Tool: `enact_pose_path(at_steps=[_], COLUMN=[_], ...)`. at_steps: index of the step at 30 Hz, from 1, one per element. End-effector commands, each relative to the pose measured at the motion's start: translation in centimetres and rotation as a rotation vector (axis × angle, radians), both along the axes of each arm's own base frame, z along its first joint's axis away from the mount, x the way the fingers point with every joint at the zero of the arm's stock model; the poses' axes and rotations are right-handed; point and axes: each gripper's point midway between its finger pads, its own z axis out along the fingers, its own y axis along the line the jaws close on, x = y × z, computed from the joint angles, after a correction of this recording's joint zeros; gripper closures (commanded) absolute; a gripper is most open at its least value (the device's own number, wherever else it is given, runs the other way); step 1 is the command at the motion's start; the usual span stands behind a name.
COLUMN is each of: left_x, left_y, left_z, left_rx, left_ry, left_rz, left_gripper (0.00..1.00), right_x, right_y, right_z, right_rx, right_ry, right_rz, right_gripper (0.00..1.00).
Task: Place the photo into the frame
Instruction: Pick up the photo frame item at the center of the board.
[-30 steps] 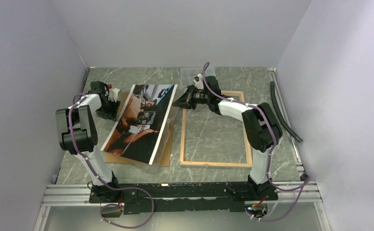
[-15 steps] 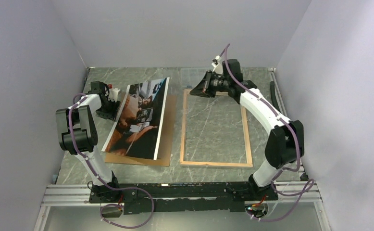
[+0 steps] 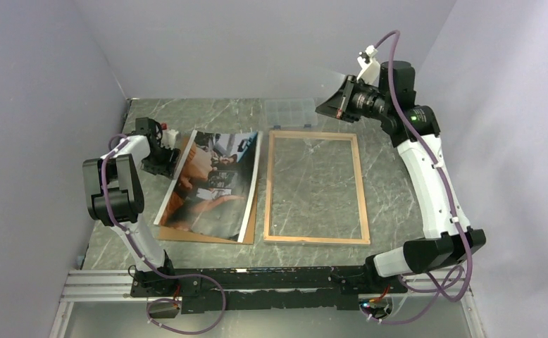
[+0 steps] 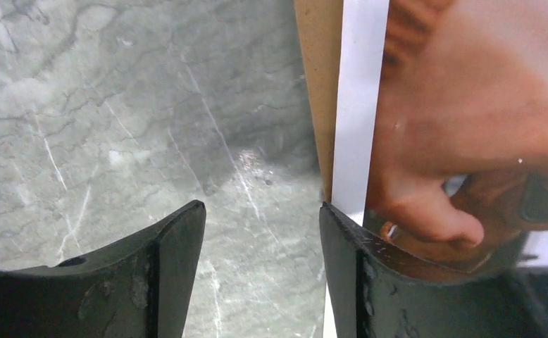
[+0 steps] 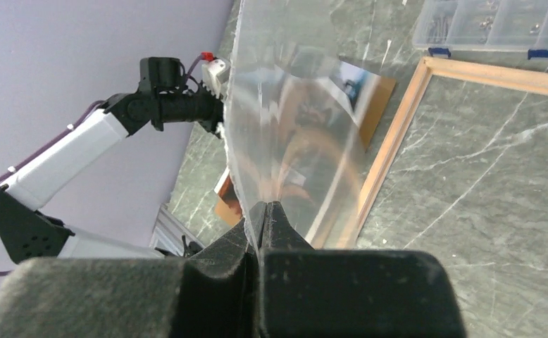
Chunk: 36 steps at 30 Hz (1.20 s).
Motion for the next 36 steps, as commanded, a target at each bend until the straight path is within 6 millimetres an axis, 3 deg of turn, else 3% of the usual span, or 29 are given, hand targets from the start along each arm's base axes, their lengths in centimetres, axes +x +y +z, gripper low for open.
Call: enact_pose_path(at_steps=[1, 3, 4, 10, 15, 21, 23, 29, 36], left_x=[1.1, 1.5, 1.7, 2.0, 1.0, -1.5, -2.1, -3.5, -4.9], left_y=[-2.0, -2.6, -3.0, -7.0, -13.0, -18.6, -19.4, -20.6, -21.1], left_z=[5.4, 7.7, 8.7, 14.7, 19.7, 26.2, 27.1, 27.4, 26.4], left_rx=[-0.08, -0.109, -0.129, -0.293, -0.529, -0.884, -0.933, -1.041, -1.104], left_ry=[-0.063, -0.092, -0.1, -0.169, -0.201, -0.268, -0.282, -0.26, -0.227], left_rz=[-0.033, -0.038, -0.042, -0.129, -0.266, -0.426, -0.457, -0.497, -0.527], left_gripper=[0.27, 0.08, 0.06, 0.05, 0.05, 0.05, 0.05, 0.05, 0.06], right_x=[-1.7, -2.2, -2.4, -4.3, -6.3, -7.4, -7.7, -7.0, -6.3], right_y=[-0.7, -0.9, -1.0, -1.7, -0.3, 2.0, 2.4, 3.3, 3.9], right_z=[3.2, 4.5, 5.1, 8.1, 9.6, 8.5, 8.3, 7.1, 5.7], right_rx=[-0.028, -0.03, -0.032, -0.064, 0.02, 0.176, 0.217, 0.282, 0.339], right_ry=[-0.076, -0.105, -0.116, -0.188, -0.223, -0.196, -0.182, -0.152, -0.116], right_rz=[0.026, 0.029, 0.028, 0.04, 0.135, 0.282, 0.315, 0.363, 0.385], right_gripper=[1.0, 1.0, 1.0, 1.0, 1.0, 1.0, 1.0, 1.0, 1.0])
